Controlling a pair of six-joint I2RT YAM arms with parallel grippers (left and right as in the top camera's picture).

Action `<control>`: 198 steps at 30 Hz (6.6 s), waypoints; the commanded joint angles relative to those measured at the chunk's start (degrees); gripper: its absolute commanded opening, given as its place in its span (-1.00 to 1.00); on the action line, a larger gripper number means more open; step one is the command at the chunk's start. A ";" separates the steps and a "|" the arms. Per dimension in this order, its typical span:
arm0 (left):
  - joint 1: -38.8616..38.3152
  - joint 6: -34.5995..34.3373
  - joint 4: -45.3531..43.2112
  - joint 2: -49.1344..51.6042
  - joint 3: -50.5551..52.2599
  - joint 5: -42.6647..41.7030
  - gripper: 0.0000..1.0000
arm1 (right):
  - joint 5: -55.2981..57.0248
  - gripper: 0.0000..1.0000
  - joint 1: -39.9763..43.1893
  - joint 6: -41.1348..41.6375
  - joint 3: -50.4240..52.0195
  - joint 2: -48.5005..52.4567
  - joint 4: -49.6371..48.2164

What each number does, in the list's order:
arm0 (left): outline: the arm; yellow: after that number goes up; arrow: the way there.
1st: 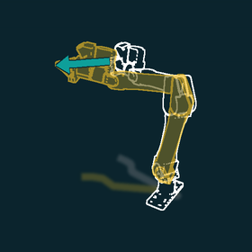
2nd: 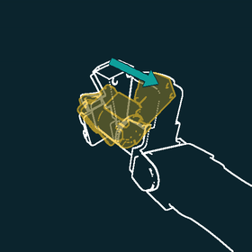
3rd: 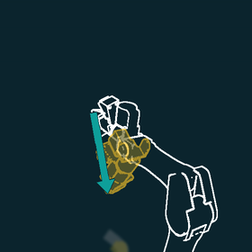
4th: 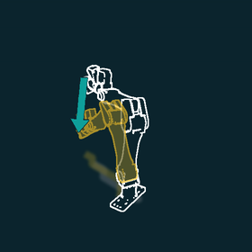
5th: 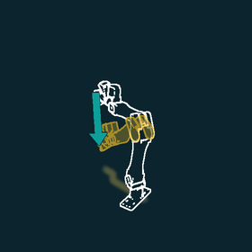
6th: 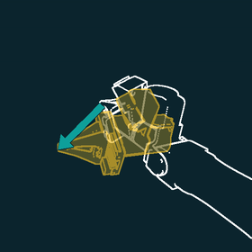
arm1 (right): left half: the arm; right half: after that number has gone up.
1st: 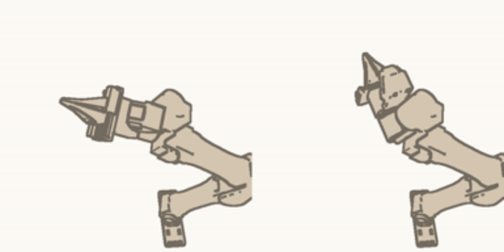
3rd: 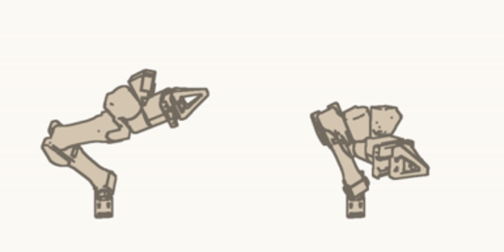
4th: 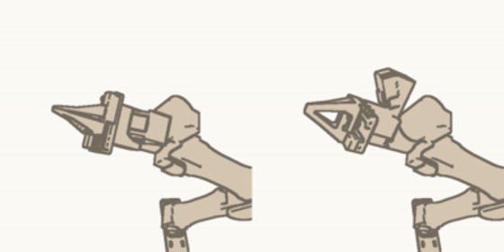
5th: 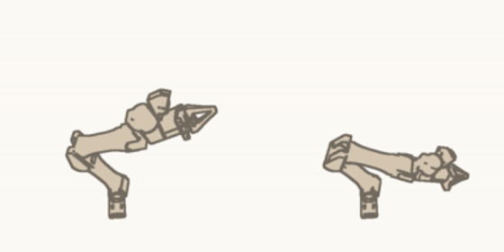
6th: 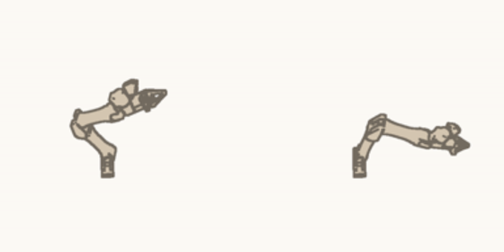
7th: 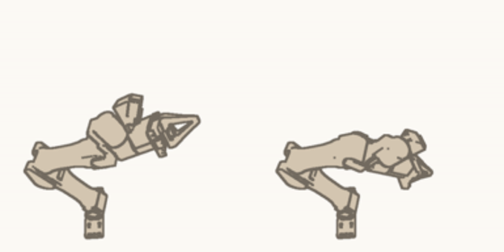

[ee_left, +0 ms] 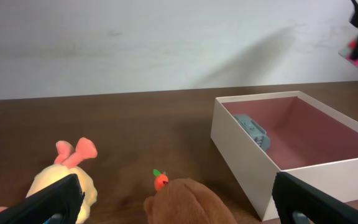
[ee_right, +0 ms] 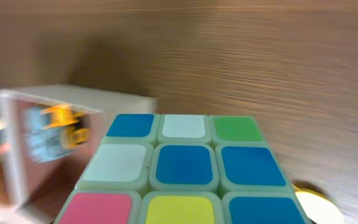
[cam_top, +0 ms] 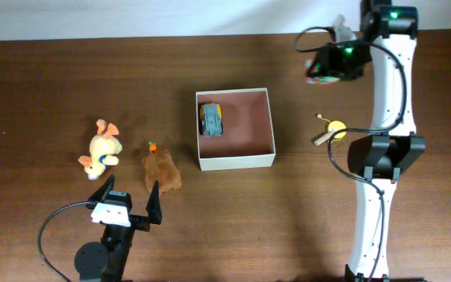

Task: Pack container
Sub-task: 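Carry the cube left and lower it into the box beside the truck, then release the cube and adjust it inside the box, then raise the right gripper and move it right toward the paddle-ball toy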

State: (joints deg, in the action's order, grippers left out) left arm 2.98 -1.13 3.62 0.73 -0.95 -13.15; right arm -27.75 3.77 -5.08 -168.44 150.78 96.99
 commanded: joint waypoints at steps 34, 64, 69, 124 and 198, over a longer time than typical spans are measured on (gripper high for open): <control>0.17 0.70 -0.11 -0.42 0.44 -0.59 0.98 | 21.62 0.02 -28.50 10.64 21.49 -6.91 -6.73; 0.17 0.70 -0.11 -0.42 0.44 -0.59 0.98 | 29.07 0.33 -28.57 17.35 26.36 -6.93 -16.22; 0.17 0.70 -0.11 -0.42 0.44 -0.59 0.98 | 25.75 0.25 -28.85 17.35 21.81 -7.74 -13.46; 0.17 0.70 -0.11 -0.42 0.44 -0.59 0.98 | 26.86 -0.92 -30.45 13.46 33.68 -6.93 -27.50; 0.17 0.70 -0.11 -0.44 0.44 -0.59 0.98 | 30.23 0.97 -17.70 19.10 1.14 -15.89 0.35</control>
State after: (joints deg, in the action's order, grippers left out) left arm 2.98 -1.13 3.62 0.73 -0.95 -13.15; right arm 2.94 -17.19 12.25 -167.39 134.13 96.97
